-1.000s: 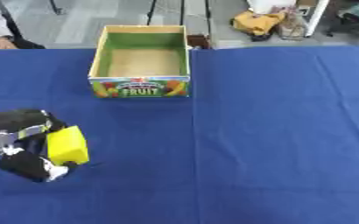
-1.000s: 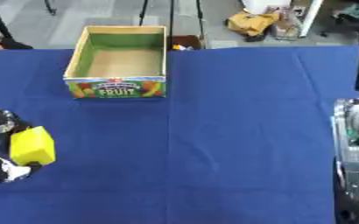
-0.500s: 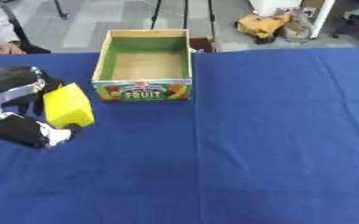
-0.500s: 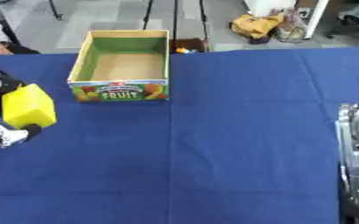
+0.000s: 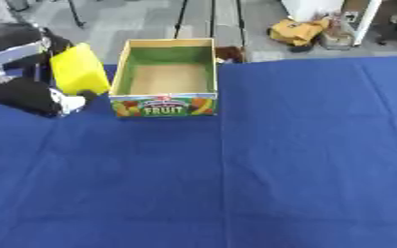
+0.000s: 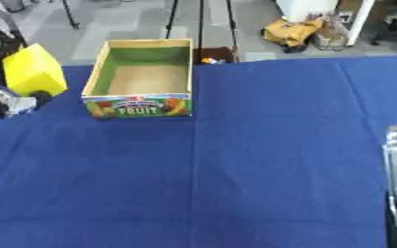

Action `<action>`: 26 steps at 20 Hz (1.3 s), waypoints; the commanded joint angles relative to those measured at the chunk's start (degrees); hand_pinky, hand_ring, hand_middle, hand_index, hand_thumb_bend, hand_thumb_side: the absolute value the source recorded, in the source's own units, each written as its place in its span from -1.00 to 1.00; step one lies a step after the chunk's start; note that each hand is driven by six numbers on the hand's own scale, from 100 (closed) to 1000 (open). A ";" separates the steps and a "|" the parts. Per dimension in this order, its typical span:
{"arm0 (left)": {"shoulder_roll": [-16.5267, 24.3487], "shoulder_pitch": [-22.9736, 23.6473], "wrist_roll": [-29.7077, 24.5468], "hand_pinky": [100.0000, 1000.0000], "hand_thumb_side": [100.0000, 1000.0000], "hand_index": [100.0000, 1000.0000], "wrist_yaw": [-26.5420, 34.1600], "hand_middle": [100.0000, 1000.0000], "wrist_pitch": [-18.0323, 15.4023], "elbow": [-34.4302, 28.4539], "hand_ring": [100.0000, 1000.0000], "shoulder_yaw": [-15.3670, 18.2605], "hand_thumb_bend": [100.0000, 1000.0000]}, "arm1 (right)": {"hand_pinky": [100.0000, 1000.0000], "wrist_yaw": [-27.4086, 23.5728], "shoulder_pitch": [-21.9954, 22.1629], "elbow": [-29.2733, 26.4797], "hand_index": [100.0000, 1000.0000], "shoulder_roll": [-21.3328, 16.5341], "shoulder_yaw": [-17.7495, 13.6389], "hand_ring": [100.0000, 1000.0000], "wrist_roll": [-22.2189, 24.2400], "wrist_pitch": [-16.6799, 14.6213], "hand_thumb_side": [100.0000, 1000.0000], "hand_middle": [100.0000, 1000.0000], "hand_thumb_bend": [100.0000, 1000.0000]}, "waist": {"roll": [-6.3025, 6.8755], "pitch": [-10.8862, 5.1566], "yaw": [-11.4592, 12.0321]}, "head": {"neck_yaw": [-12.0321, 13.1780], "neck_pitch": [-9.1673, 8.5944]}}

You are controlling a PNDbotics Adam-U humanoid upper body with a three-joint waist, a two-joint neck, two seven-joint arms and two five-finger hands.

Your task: Pick up objects on the table and place them in the box.

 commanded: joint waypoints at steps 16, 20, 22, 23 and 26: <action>-15.37 -21.64 6.16 -0.24 -0.05 0.14 -11.15 -0.22 -7.60 31.99 -0.16 2.69 -1.00 | 0.44 -0.58 -2.75 -0.83 0.69 -1.90 0.47 0.68 0.56 -0.31 1.00 0.25 -1.00 | 1.14 2.51 -3.61 | 4.65 -4.83; -16.33 -22.56 7.15 -0.24 -0.05 0.14 -12.57 -0.22 -9.33 35.03 -0.16 3.23 -1.00 | 0.44 -0.67 -2.97 -0.83 0.69 -1.95 0.45 0.68 0.57 -0.30 1.00 0.25 -1.00 | 1.15 2.78 -3.92 | 4.97 -5.15; -16.43 -22.66 7.35 -0.24 -0.05 0.14 -12.76 -0.22 -9.76 35.53 -0.16 3.31 -1.00 | 0.44 -0.68 -2.98 -0.83 0.69 -1.96 0.45 0.68 0.57 -0.30 1.00 0.25 -1.00 | 1.15 2.79 -3.93 | 4.98 -5.17; -16.82 -22.85 7.58 -0.22 -0.05 0.15 -13.03 -0.22 -9.82 36.02 -0.16 3.54 -1.00 | 0.44 -0.76 -2.84 -0.83 0.69 -2.10 0.53 0.67 0.69 -0.20 1.00 0.23 -1.00 | 1.03 3.16 -4.30 | 5.63 -5.10; -19.14 -24.82 9.61 -0.22 -0.05 0.15 -15.12 -0.21 -9.85 39.45 -0.16 4.65 -1.00 | 0.44 -1.19 -4.56 -0.83 0.69 -2.37 0.68 0.68 0.79 -0.36 1.00 0.23 -1.00 | 1.46 6.09 -6.39 | 7.28 -7.26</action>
